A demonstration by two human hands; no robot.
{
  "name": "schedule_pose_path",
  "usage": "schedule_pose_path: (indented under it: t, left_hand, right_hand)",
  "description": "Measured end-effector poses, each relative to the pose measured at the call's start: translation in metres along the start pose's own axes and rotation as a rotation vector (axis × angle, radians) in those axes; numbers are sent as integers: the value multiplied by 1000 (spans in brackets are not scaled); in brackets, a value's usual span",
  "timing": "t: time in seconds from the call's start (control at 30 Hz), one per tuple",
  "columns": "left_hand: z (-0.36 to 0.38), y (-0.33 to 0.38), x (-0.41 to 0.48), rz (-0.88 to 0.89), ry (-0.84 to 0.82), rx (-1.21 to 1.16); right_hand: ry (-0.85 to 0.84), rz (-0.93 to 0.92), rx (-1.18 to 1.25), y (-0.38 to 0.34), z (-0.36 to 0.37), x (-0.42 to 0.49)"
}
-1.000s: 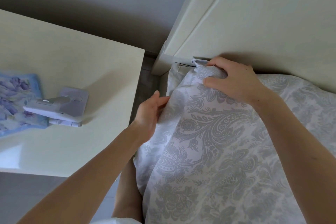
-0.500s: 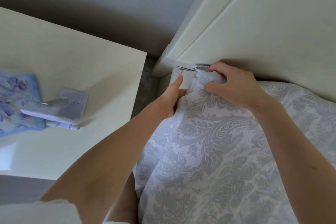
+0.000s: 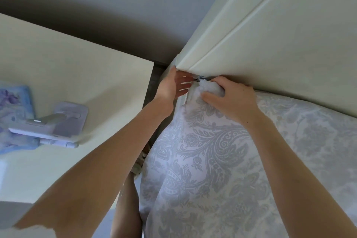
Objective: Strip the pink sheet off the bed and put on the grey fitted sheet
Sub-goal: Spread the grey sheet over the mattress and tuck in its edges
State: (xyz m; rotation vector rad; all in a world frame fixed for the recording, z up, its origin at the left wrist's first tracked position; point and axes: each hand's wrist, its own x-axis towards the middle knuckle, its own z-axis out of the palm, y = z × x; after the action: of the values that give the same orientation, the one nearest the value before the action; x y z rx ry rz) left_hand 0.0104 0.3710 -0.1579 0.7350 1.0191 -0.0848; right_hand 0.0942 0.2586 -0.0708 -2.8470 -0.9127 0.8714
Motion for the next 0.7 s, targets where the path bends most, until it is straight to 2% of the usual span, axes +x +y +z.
schedule_pose_path:
  t: [0.07, 0.17, 0.23, 0.37, 0.4, 0.57, 0.7]
  left_hand:
    - [2, -5, -7, 16, -97, -41]
    - [11, -17, -15, -88, -241, -29]
    - [16, -17, -13, -106, -228, -2]
    - [24, -6, -1, -115, -145, 92]
    - [25, -4, 1, -126, -124, 108]
    - [23, 1, 4, -148, -87, 212]
    - [16, 1, 4, -93, 12, 215]
  right_hand:
    - [82, -29, 25, 2, 6, -2]
    - [116, -22, 108, 1, 13, 0]
    - [196, -32, 105, -3, 17, -3]
    - [589, -27, -147, 0, 28, -30]
    - [597, -1, -155, 3, 31, -37]
    - [206, 98, -16, 10, 58, -18]
    - [135, 107, 60, 12, 57, -11]
